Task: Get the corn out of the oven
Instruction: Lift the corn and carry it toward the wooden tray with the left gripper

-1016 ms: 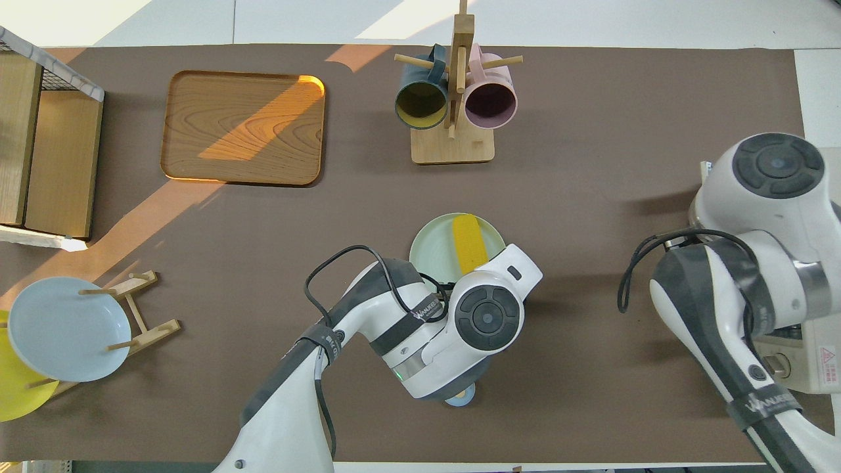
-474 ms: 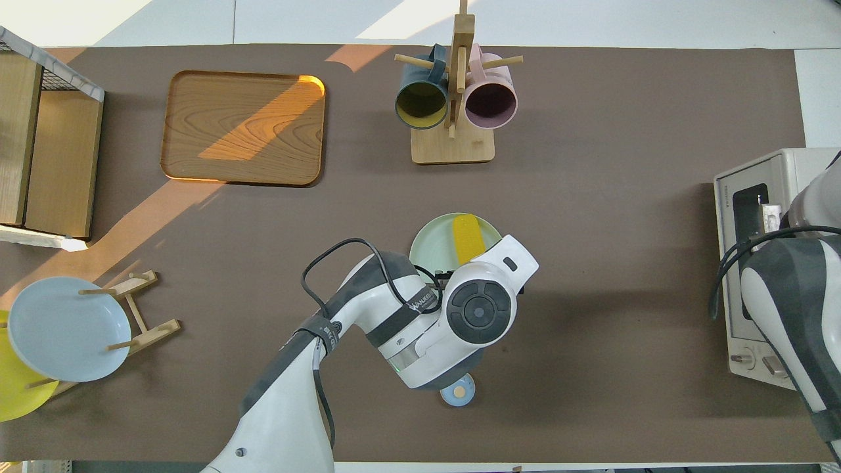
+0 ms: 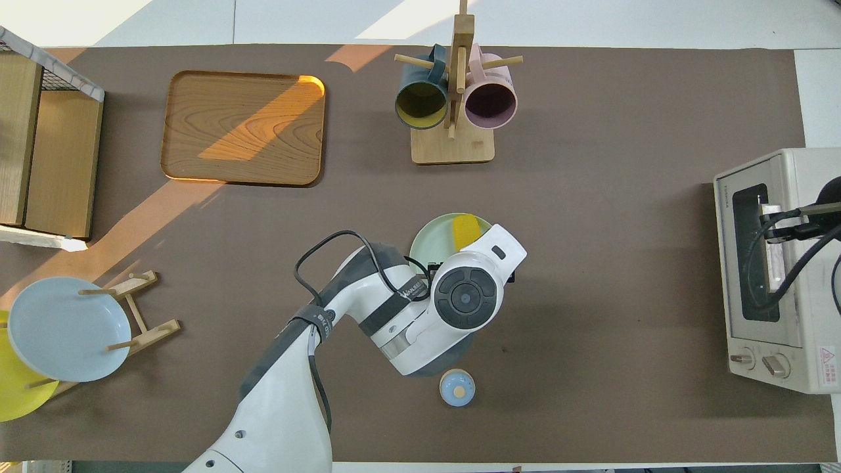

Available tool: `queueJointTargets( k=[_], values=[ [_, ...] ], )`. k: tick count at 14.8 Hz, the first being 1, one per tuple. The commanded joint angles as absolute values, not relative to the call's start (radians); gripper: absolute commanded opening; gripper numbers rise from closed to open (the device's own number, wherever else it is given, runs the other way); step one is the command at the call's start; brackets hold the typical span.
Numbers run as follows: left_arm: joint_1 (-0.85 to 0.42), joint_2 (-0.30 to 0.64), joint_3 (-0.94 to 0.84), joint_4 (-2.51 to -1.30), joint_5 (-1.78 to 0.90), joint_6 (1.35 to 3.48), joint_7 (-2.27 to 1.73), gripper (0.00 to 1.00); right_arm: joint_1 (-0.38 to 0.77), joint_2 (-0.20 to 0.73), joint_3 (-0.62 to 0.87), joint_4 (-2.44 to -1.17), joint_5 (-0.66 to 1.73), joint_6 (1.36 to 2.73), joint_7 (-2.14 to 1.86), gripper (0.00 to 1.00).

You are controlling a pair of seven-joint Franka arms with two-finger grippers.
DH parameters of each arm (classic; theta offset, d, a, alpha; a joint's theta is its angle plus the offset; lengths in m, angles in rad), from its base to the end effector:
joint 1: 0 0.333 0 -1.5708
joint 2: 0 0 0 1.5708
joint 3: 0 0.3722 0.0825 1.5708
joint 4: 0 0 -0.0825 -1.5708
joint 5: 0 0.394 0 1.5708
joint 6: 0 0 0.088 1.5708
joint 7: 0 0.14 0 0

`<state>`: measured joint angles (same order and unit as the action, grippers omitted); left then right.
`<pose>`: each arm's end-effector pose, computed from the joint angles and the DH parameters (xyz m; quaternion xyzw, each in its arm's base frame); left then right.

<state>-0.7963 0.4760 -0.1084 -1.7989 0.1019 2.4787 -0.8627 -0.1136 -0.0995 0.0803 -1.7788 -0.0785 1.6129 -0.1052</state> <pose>0.4474 -0.5541 0.3163 0.9933 -0.0491 0.0744 0.0729 0.5238 -0.0262 0.6057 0.9978 0.0385 -0.0362 0.0407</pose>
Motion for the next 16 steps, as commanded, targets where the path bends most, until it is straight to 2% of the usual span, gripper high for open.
queueJointTargets(
  k=[1, 3, 6, 7, 8, 9, 10, 11, 16],
  values=[
    [-0.79, 0.492, -0.11, -1.786, 0.133, 2.493, -0.867, 0.78, -0.092, -0.081, 0.08, -1.775, -0.046, 1.594, -0.118, 0.0],
    [-0.788, 0.491, -0.11, -1.783, 0.133, 2.482, -0.865, 0.41, -0.078, -0.06, 0.08, -1.741, -0.048, 1.566, -0.117, 0.0],
    [-0.788, 0.489, -0.11, -1.772, 0.132, 2.458, -0.865, 0.06, -0.077, 0.056, 0.078, -1.579, -0.048, 1.453, -0.109, 0.0],
    [-0.788, 0.488, -0.11, -1.766, 0.132, 2.447, -0.865, 0.0, -0.077, 0.049, 0.08, -1.595, -0.045, 1.453, -0.106, 0.0],
    [-0.787, 0.482, -0.11, -1.766, 0.132, 2.432, -0.864, 0.0, -0.072, 0.038, 0.08, -1.615, -0.044, 1.453, -0.085, 0.0],
    [-0.781, 0.473, -0.11, -1.763, 0.132, 2.406, -0.862, 0.0, -0.061, 0.029, 0.081, -1.63, -0.043, 1.454, -0.049, 0.17],
    [-0.763, 0.453, -0.11, -1.76, 0.132, 2.372, -0.859, 0.0, -0.049, 0.031, 0.084, -1.631, -0.041, 1.454, -0.031, 0.63],
    [-0.74, 0.422, -0.112, -1.759, 0.132, 2.327, -0.842, 0.0, -0.045, 0.031, 0.087, -1.625, -0.031, 1.456, -0.028, 1.0],
    [-0.577, 0.295, -0.115, -1.763, 0.123, 2.116, -0.628, 0.0, -0.045, 0.031, 0.084, -1.604, -0.014, 1.443, -0.022, 1.0]
  ],
)
